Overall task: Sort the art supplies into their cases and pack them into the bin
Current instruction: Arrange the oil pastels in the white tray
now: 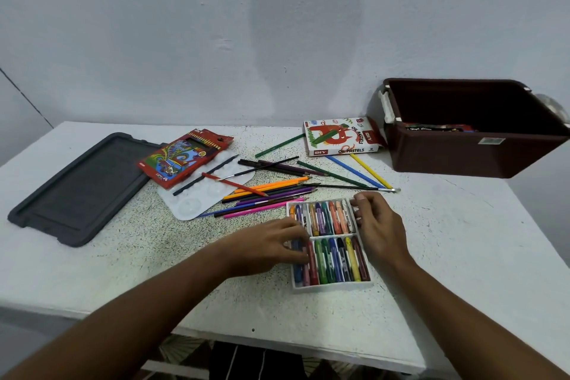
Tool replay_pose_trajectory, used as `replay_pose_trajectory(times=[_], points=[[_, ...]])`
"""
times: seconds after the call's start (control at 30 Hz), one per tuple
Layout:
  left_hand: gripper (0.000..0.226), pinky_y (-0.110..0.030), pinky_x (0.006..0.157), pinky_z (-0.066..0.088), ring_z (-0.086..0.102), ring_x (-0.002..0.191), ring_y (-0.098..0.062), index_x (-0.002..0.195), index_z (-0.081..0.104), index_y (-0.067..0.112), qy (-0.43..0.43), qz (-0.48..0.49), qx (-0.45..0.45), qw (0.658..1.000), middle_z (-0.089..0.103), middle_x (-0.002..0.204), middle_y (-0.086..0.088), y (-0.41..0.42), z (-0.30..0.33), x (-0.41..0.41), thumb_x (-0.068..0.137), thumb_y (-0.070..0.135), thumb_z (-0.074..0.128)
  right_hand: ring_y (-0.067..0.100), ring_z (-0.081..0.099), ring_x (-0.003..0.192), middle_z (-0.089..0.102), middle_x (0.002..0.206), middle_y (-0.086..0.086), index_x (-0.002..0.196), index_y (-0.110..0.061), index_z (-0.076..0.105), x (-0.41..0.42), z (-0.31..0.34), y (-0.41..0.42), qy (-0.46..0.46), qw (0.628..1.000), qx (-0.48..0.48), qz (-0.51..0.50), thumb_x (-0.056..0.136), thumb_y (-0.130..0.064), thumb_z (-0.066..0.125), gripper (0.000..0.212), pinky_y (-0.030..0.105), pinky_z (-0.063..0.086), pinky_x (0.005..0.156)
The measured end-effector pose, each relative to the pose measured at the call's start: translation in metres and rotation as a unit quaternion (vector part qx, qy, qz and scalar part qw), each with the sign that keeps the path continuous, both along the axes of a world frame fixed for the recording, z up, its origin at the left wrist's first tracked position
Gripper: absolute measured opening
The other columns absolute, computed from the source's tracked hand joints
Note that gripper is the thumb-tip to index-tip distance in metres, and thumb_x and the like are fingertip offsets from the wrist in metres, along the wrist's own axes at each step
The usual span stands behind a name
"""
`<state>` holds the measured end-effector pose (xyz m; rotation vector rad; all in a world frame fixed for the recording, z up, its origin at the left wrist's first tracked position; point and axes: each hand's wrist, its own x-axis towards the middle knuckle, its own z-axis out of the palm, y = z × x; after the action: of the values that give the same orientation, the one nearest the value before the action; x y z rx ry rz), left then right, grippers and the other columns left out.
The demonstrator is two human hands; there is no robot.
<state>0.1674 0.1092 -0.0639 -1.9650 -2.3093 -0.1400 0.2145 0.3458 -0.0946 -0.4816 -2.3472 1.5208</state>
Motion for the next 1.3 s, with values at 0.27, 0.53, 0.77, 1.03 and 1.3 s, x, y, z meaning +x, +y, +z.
replay_pose_trajectory(times=[0.27, 0.53, 0.77, 1.03, 1.3], points=[[0.019, -0.032, 0.075, 0.052, 0.058, 0.092, -0.015, 0.101, 0.074, 0.015, -0.159, 0.103, 0.123, 0.974, 0.066, 0.100, -0.001, -0.001, -0.006, -0.003, 0.085, 0.009, 0.064, 0.007, 0.067, 0.073, 0.069, 0.084, -0.010, 0.099, -0.030, 0.059, 0.000, 0.002, -0.002, -0.006, 1.000, 0.007, -0.004, 0.099, -0.048, 0.041, 0.025, 0.028, 0.051, 0.063], [0.013, -0.037, 0.075, 0.050, 0.055, 0.090, -0.012, 0.092, 0.076, 0.021, -0.204, 0.144, 0.107, 0.963, 0.066, 0.092, 0.004, -0.002, -0.005, 0.000, 0.082, 0.029, 0.074, 0.007, 0.067, 0.075, 0.069, 0.085, -0.011, 0.103, -0.033, 0.058, -0.001, -0.002, -0.003, -0.009, 0.999, 0.037, 0.003, 0.098, -0.048, 0.042, 0.023, 0.029, 0.053, 0.063], [0.016, -0.023, 0.075, 0.041, 0.044, 0.091, -0.007, 0.089, 0.075, 0.025, -0.227, 0.202, 0.067, 0.950, 0.051, 0.092, 0.011, 0.007, -0.001, -0.004, 0.078, 0.036, 0.076, 0.013, 0.056, 0.095, 0.060, 0.110, 0.002, 0.117, -0.014, 0.059, -0.057, 0.037, 0.006, 0.024, 0.980, 0.197, 0.003, 0.095, -0.022, 0.053, 0.023, 0.028, 0.045, 0.078], [0.012, -0.019, 0.069, 0.039, 0.051, 0.081, -0.007, 0.101, 0.069, 0.015, -0.182, 0.363, 0.202, 0.891, 0.058, 0.091, 0.005, -0.015, -0.009, -0.022, 0.091, 0.019, 0.063, 0.036, 0.039, 0.126, 0.046, 0.135, 0.021, 0.135, -0.002, 0.042, -0.153, 0.063, 0.023, -0.142, 0.930, 0.337, 0.040, 0.097, -0.032, 0.046, 0.048, 0.043, 0.036, 0.103], [0.010, -0.031, 0.068, 0.047, 0.055, 0.075, -0.017, 0.095, 0.069, 0.010, -0.099, 0.500, 0.269, 0.817, 0.063, 0.083, -0.004, -0.056, 0.000, -0.053, 0.086, 0.013, 0.067, 0.042, 0.030, 0.137, 0.029, 0.151, 0.025, 0.152, -0.005, 0.011, -0.202, 0.054, 0.045, -0.251, 0.915, 0.313, 0.030, 0.099, -0.035, 0.048, 0.071, 0.045, 0.033, 0.107]])
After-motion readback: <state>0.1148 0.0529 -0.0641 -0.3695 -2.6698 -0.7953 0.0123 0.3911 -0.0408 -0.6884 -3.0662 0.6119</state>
